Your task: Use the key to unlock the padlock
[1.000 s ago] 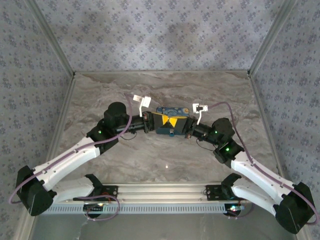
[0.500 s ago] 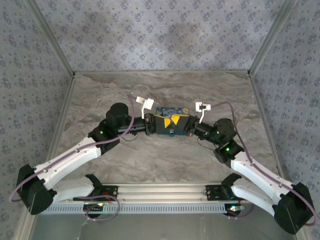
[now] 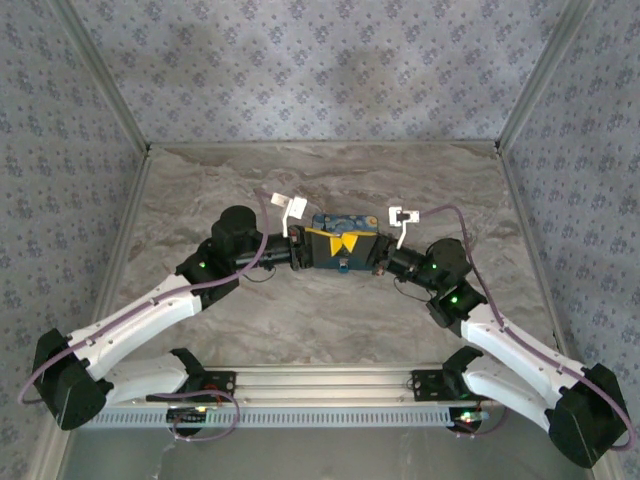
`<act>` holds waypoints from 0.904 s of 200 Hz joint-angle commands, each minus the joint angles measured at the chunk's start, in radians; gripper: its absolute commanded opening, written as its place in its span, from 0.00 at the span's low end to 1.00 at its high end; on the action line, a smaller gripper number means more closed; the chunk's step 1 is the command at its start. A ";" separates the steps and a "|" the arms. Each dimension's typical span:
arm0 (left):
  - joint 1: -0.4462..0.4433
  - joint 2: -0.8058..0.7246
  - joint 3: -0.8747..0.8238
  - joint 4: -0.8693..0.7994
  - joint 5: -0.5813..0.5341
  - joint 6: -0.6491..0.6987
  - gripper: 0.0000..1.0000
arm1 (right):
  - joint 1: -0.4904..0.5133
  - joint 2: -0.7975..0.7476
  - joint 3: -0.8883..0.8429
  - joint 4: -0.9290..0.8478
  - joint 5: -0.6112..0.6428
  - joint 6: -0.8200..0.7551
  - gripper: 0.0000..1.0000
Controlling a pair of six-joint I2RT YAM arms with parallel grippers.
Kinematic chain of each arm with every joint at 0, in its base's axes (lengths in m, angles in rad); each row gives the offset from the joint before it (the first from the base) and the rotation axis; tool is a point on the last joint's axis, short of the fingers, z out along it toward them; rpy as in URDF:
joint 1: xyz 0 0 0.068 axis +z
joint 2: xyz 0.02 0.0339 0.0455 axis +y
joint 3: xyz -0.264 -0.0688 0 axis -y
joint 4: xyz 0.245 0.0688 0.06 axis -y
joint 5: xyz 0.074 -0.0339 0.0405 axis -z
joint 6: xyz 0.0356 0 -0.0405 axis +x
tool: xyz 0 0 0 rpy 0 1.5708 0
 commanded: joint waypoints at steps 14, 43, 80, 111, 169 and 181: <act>-0.003 -0.019 0.010 0.021 -0.009 0.007 0.50 | 0.011 0.001 0.001 0.039 -0.015 0.002 0.00; -0.004 -0.018 0.006 0.033 -0.005 0.004 0.33 | 0.013 0.006 0.001 0.035 -0.016 0.000 0.00; -0.003 -0.017 0.004 0.031 -0.007 0.003 0.26 | 0.018 0.010 -0.001 0.040 -0.022 0.000 0.00; -0.004 -0.018 0.005 0.034 -0.008 0.003 0.11 | 0.020 0.013 -0.003 0.035 -0.025 -0.003 0.00; 0.000 -0.027 0.026 -0.052 -0.017 0.037 0.00 | 0.006 -0.042 -0.004 -0.077 -0.031 -0.043 0.13; 0.003 -0.025 0.048 -0.108 -0.012 0.056 0.00 | -0.009 -0.070 0.000 -0.129 -0.039 -0.059 0.17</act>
